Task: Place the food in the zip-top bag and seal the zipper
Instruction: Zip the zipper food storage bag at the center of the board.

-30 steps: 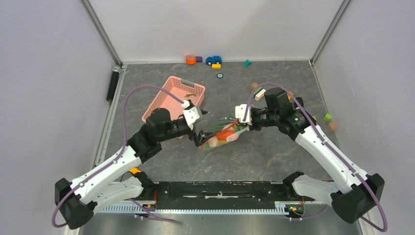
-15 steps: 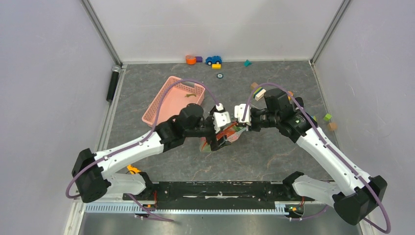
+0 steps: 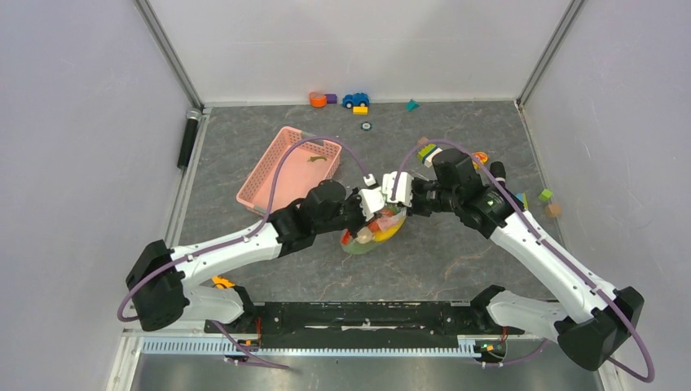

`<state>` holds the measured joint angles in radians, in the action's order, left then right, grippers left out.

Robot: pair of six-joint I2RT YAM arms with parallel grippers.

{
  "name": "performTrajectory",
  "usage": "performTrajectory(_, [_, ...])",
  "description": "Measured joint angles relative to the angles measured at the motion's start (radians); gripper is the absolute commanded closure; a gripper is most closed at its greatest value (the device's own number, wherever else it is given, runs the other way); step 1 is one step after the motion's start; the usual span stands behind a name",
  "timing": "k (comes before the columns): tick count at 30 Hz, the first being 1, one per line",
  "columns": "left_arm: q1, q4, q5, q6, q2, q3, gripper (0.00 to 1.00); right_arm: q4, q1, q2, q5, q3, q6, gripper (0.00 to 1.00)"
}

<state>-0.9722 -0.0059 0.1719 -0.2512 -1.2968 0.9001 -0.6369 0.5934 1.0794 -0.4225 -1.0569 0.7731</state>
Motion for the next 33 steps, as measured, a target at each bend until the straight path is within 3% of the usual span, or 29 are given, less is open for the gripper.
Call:
performTrajectory(6, [0.006, 0.093, -0.064, 0.016, 0.082, -0.104, 0.98, -0.015, 0.023, 0.084, 0.092, -0.081, -0.019, 1.0])
performTrajectory(16, [0.008, 0.113, -0.092, 0.018, 0.102, -0.13, 0.98, -0.078, -0.04, 0.174, 0.266, -0.148, -0.03, 1.0])
performTrajectory(26, [0.008, 0.109, -0.092, 0.018, 0.151, -0.155, 0.98, -0.073, -0.08, 0.18, 0.23, -0.147, -0.022, 0.97])
performTrajectory(27, [0.008, 0.108, -0.092, 0.018, 0.153, -0.155, 0.98, -0.071, -0.086, 0.177, 0.215, -0.147, -0.017, 0.88])
performTrajectory(28, [0.008, 0.108, -0.09, 0.018, 0.154, -0.155, 0.98, -0.069, -0.089, 0.174, 0.208, -0.147, -0.014, 0.73])
performTrajectory(31, [0.008, 0.1, -0.08, 0.029, 0.16, -0.155, 0.98, -0.06, -0.109, 0.147, 0.203, -0.147, -0.006, 0.1])
performTrajectory(32, [0.008, 0.089, -0.072, 0.037, 0.164, -0.157, 0.98, -0.047, -0.129, 0.132, 0.218, -0.146, -0.012, 0.02])
performTrajectory(33, [0.006, 0.085, -0.064, 0.05, 0.166, -0.159, 0.98, -0.018, -0.153, 0.108, 0.235, -0.142, -0.018, 0.02])
